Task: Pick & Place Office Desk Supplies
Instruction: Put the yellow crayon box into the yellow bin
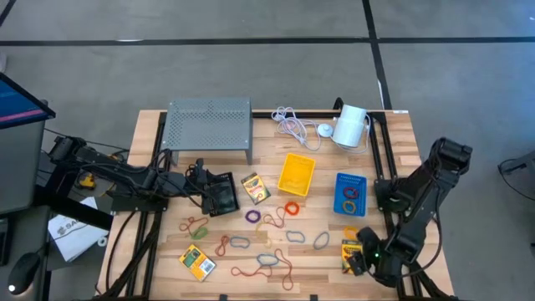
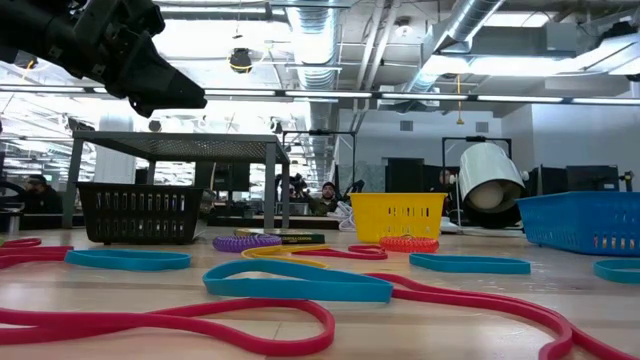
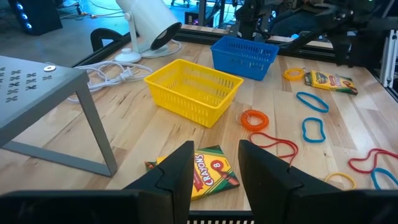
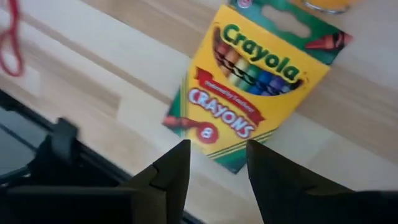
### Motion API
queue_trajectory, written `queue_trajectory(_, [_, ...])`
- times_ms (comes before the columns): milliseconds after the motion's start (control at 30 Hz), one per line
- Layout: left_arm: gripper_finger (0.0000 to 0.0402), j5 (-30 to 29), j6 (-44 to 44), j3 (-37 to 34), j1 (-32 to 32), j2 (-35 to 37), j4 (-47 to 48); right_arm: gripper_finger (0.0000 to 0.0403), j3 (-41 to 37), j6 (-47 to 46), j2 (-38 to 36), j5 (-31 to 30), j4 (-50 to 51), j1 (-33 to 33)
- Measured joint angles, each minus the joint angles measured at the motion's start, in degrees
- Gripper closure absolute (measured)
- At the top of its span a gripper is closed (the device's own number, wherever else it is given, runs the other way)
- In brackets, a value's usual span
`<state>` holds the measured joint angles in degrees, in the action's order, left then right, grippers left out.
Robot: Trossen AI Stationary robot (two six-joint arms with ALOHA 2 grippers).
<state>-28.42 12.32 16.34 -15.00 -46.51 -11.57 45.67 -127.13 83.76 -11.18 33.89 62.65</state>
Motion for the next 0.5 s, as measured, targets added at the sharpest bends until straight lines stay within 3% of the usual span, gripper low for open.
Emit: queue_trajectory(500, [0.0279, -0.01, 0.01, 0.0, 0.0, 0.01, -0.02, 0.0212, -0.04, 1.28, 5.61, 4.26, 0.29, 0.38])
